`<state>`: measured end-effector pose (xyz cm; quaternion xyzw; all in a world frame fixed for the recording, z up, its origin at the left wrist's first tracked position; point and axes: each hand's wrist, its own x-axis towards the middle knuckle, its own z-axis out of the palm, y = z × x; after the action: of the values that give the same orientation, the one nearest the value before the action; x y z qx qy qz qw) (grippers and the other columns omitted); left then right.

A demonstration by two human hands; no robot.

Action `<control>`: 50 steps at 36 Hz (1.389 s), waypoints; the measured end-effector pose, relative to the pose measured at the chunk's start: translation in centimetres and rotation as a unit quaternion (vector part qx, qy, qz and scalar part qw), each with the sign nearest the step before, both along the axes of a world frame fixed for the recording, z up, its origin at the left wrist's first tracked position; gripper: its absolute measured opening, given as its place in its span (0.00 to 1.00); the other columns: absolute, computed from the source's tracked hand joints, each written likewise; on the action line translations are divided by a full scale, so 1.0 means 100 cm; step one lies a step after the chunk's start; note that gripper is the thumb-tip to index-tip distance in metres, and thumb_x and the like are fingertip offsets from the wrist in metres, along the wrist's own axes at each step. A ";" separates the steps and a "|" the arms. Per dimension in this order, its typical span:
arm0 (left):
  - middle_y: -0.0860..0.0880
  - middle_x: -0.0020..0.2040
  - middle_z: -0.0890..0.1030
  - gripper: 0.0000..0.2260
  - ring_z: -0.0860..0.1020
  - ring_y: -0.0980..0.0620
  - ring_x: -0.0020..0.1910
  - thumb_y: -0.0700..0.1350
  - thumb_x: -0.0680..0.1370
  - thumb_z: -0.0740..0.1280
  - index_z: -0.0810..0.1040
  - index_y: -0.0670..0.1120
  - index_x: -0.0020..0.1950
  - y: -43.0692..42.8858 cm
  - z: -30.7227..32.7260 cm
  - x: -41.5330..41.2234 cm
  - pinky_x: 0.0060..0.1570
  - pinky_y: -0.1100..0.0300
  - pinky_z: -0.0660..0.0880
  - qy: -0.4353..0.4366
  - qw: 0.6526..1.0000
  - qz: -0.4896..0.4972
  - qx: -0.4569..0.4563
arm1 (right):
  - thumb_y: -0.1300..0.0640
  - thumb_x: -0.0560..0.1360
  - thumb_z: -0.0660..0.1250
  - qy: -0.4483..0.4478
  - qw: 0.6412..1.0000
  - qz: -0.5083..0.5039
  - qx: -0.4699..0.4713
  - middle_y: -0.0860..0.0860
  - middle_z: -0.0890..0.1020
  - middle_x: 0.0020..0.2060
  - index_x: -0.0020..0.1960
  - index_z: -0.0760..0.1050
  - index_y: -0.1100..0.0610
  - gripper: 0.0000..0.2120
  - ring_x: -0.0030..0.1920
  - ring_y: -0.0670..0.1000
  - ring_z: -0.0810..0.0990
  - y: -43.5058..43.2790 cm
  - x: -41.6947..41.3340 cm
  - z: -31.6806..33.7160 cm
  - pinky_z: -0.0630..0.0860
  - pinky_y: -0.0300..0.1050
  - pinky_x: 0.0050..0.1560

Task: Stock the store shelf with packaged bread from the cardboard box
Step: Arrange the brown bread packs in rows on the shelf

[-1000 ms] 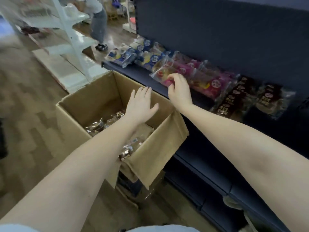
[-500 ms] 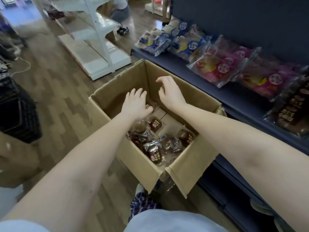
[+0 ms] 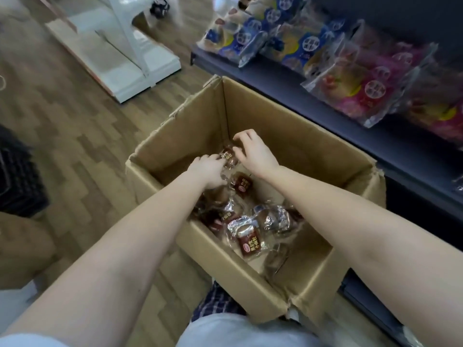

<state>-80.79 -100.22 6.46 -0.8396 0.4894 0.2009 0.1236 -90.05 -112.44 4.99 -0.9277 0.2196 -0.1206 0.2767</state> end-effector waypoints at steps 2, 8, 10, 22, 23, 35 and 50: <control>0.44 0.72 0.67 0.28 0.68 0.41 0.68 0.56 0.77 0.65 0.63 0.47 0.73 -0.006 -0.004 0.005 0.66 0.49 0.66 0.023 0.999 0.014 0.038 | 0.53 0.79 0.61 0.016 0.999 -0.010 0.027 0.53 0.70 0.63 0.65 0.70 0.57 0.16 0.56 0.53 0.75 0.003 0.009 -0.012 0.74 0.49 0.58; 0.43 0.73 0.66 0.35 0.69 0.42 0.68 0.50 0.74 0.70 0.58 0.47 0.76 -0.019 -0.026 0.017 0.63 0.52 0.70 0.089 0.988 0.043 0.118 | 0.54 0.79 0.60 0.079 0.989 -0.074 0.098 0.57 0.68 0.65 0.68 0.67 0.59 0.19 0.61 0.58 0.72 0.008 0.012 -0.051 0.70 0.53 0.63; 0.42 0.74 0.65 0.38 0.67 0.42 0.70 0.49 0.73 0.71 0.54 0.47 0.78 -0.019 -0.037 0.021 0.66 0.53 0.68 0.111 0.980 0.056 0.153 | 0.54 0.79 0.61 0.123 0.985 -0.068 0.099 0.58 0.66 0.67 0.69 0.65 0.58 0.20 0.63 0.59 0.70 0.006 0.006 -0.065 0.68 0.53 0.65; 0.40 0.78 0.51 0.49 0.62 0.36 0.71 0.45 0.71 0.74 0.42 0.52 0.79 -0.018 -0.056 0.036 0.64 0.42 0.71 0.224 0.932 0.171 0.229 | 0.53 0.73 0.70 0.378 0.919 0.027 0.107 0.51 0.41 0.77 0.77 0.45 0.41 0.43 0.76 0.62 0.48 0.012 0.015 -0.113 0.58 0.61 0.72; 0.40 0.78 0.51 0.48 0.63 0.36 0.71 0.46 0.71 0.75 0.42 0.52 0.79 -0.018 -0.056 0.035 0.64 0.42 0.71 0.227 0.930 0.173 0.230 | 0.52 0.73 0.70 0.396 0.912 0.033 0.106 0.51 0.40 0.77 0.76 0.45 0.39 0.42 0.76 0.63 0.47 0.014 0.013 -0.116 0.58 0.62 0.72; 0.41 0.72 0.63 0.31 0.67 0.40 0.67 0.41 0.75 0.70 0.60 0.45 0.74 -0.019 -0.055 0.033 0.64 0.50 0.70 0.239 0.933 0.156 0.220 | 0.54 0.70 0.72 0.414 0.900 0.018 0.132 0.60 0.63 0.68 0.75 0.51 0.45 0.41 0.68 0.63 0.62 0.008 0.007 -0.108 0.67 0.57 0.64; 0.43 0.66 0.72 0.24 0.71 0.42 0.65 0.44 0.75 0.71 0.70 0.42 0.69 -0.025 -0.063 0.029 0.67 0.48 0.69 0.265 0.911 0.158 0.272 | 0.58 0.70 0.73 0.391 0.911 0.015 0.133 0.57 0.65 0.69 0.73 0.55 0.52 0.39 0.61 0.59 0.73 0.001 0.001 -0.110 0.72 0.46 0.50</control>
<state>-77.89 -102.68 0.20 -0.7555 0.2909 0.5589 0.1796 -90.00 -112.36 -5.97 -0.8585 0.3103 0.2864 0.2908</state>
